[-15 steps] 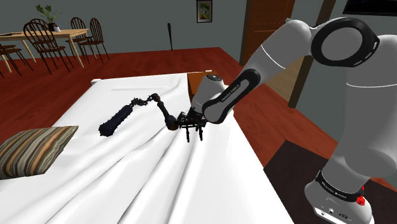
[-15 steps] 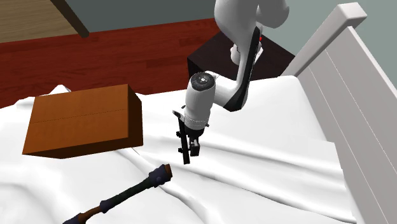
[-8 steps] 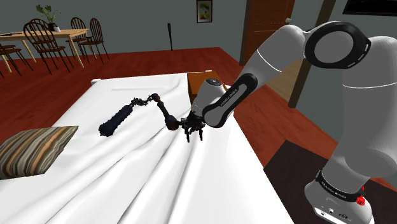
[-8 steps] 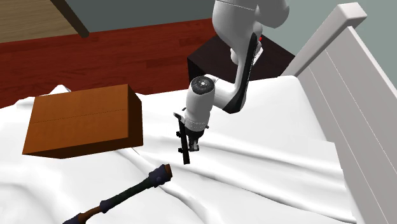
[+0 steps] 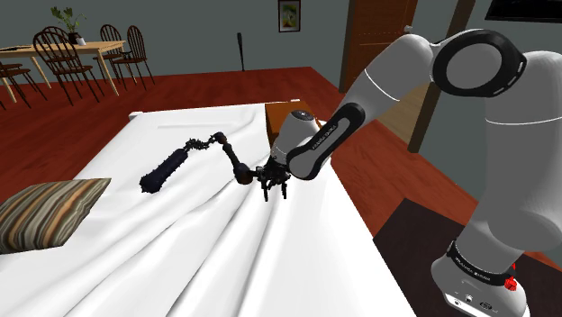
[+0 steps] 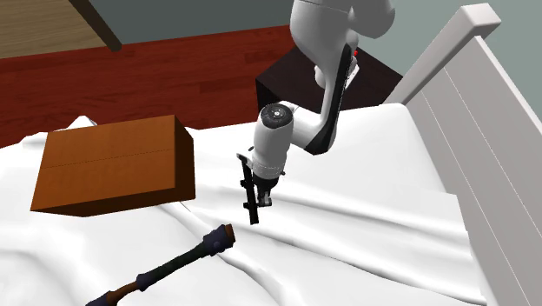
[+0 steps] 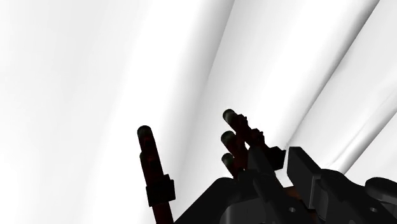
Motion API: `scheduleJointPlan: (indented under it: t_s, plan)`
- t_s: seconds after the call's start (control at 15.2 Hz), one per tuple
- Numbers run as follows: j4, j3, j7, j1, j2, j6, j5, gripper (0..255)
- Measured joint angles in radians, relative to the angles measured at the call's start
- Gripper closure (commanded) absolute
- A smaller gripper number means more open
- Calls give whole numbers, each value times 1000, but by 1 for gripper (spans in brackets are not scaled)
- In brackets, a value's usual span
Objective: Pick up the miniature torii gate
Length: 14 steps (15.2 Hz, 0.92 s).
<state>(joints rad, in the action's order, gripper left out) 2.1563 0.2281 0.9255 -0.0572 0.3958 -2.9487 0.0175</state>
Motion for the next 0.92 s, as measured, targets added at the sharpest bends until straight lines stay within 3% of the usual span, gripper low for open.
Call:
scheduleJointPlan:
  t_s: [0.92]
  plan:
    - [-17,39,-20,32,-139,154,-44,255]
